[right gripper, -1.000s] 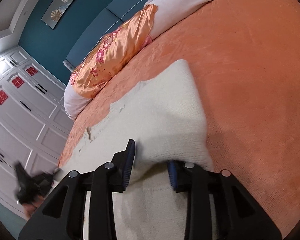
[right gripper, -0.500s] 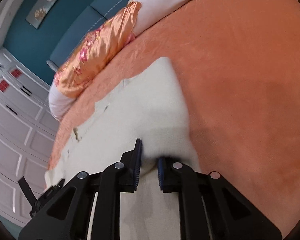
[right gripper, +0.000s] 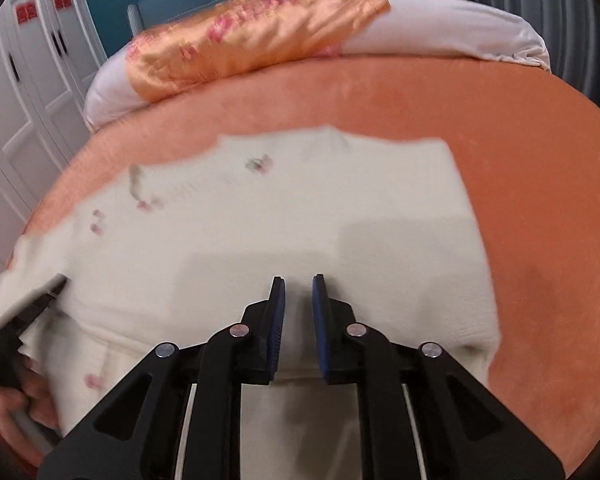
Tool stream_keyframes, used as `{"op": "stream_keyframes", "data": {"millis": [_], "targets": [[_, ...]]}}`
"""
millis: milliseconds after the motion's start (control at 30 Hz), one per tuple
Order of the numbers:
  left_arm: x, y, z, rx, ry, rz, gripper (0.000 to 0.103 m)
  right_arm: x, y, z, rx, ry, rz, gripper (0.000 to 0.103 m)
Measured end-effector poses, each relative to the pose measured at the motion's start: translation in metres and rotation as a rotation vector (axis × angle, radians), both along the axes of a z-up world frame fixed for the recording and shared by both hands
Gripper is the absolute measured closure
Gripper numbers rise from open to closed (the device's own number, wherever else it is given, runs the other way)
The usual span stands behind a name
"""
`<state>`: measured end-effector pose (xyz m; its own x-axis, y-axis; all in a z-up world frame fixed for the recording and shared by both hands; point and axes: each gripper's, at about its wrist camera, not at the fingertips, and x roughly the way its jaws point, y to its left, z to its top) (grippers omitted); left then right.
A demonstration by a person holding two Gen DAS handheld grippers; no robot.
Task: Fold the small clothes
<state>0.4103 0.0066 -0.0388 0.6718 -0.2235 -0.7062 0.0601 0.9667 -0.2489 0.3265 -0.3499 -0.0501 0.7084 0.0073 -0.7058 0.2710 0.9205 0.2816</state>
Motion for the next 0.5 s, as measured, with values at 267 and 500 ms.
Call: {"op": "stream_keyframes", "data": {"millis": [267, 500], "targets": [[0.001, 0.003, -0.001, -0.033, -0.002, -0.002, 0.09, -0.034, -0.03, 0.004, -0.114, 0.016, -0.102, 0.103], [-0.007, 0.016, 0.002, -0.08, 0.001, 0.004, 0.087, -0.03, -0.022, -0.008, -0.164, 0.022, -0.113, 0.103]]}}
